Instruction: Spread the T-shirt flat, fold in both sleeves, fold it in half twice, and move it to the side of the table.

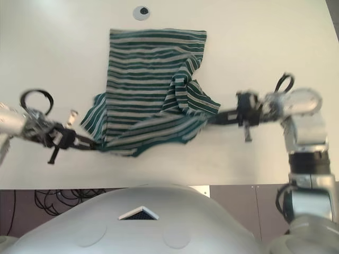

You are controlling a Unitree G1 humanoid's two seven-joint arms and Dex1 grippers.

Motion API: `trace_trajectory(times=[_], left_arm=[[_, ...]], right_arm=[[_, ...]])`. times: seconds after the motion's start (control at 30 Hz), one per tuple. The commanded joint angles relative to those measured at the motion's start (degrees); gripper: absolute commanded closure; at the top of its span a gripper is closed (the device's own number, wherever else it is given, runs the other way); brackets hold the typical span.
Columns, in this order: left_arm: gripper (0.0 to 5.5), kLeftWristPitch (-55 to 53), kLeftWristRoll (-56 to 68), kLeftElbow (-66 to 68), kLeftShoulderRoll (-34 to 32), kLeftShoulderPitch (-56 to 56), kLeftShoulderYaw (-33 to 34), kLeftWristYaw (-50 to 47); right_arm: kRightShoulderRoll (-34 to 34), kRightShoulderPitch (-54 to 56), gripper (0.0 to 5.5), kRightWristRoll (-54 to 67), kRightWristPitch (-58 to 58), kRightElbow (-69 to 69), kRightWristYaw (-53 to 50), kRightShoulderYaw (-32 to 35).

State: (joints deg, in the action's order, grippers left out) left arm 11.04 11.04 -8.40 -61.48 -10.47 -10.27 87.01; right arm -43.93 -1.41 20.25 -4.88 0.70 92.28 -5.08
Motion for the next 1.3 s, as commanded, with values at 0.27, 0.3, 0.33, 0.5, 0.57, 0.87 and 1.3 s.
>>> trace_trajectory(times=[0.27, 0.3, 0.33, 0.5, 0.57, 0.87, 1.3], left_arm=[[5.49, 10.47, -11.27, 2.62, 0.79, -9.40, -1.53, -13.44], [5.49, 10.63, -11.18, 2.26, 0.81, -10.01, -0.94, -14.68], [5.49, 10.35, -10.55, 1.49, 1.15, -10.44, -0.35, -15.76], [4.86, 3.70, -3.99, -5.29, -0.81, -14.53, 1.50, -15.55], [4.59, 3.39, -2.09, -5.94, -2.87, -17.02, 3.70, -14.36], [3.58, 1.39, 12.63, -8.67, -1.73, -31.36, 19.17, -10.94], [3.58, -11.64, 22.41, 12.24, 16.55, -21.26, 24.90, -21.64]], right_arm=[[-7.64, -16.00, 5.50, -0.86, -4.16, 15.44, -7.29, -0.80], [-8.09, -17.01, 5.50, -0.15, -6.28, 18.03, -8.70, -0.25], [-8.39, -17.70, 5.50, 0.21, -7.88, 20.09, -9.97, 0.11], [-9.46, -18.78, 4.85, 1.31, -12.42, 23.42, -13.00, 1.57], [-10.48, -20.14, 4.54, 3.63, -13.49, 24.50, -11.85, 3.19], [-11.93, -27.37, 3.12, 8.45, -12.82, 26.93, -11.42, 9.29], [-9.89, -28.47, 3.12, 7.53, -6.72, 22.79, -13.19, 10.30]])
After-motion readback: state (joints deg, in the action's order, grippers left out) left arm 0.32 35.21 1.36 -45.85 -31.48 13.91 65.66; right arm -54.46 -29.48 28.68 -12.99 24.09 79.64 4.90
